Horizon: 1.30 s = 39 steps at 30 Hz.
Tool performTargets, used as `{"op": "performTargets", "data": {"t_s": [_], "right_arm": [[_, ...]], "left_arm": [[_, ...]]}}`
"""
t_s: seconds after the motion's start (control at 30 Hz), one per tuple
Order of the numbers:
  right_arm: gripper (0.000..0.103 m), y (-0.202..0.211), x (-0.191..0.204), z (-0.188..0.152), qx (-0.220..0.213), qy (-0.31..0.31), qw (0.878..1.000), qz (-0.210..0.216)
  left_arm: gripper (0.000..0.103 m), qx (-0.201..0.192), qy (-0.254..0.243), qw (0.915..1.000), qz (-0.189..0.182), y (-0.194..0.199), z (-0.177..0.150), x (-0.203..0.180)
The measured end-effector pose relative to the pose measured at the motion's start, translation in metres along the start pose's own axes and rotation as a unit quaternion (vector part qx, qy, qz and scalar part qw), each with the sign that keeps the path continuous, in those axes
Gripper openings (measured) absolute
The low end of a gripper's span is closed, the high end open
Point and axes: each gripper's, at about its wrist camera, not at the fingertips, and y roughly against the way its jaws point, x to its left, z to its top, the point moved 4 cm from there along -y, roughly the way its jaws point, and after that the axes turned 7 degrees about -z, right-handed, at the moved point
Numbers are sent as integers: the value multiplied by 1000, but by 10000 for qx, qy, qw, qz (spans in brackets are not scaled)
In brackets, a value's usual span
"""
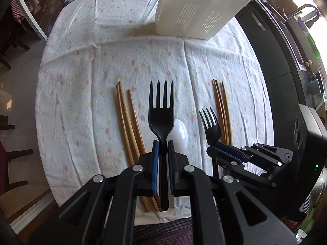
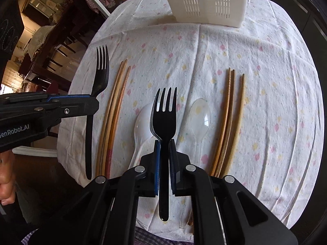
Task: Organize utensils
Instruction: 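Close the right tool on the other black fork while the left tool lifts its fork, then carry both forks over the white basket and open both tools to drop them in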
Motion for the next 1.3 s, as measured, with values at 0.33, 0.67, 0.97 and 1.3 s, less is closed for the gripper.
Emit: {"op": "performTargets", "data": {"t_s": [0.33,0.67,0.97,1.3], "right_arm": [[9,65,-33,3,-1089,-310,9912,679],[9,91,-62,-19,-1393,-558,9838,985],[9,105,-72,-10,-1838,-667,9745,1097],[9,169,-87,55,-3135,-892,9407,937]], "left_arm": [[9,-1580,-515,9858,-254,105,63,-60],[9,-4390,-1343,8883,-93,167,158,-109],[9,-4590,-1308,8781,332,103,203,-92],[9,-4204,-1277,8974,404,53,193,-75]]}}
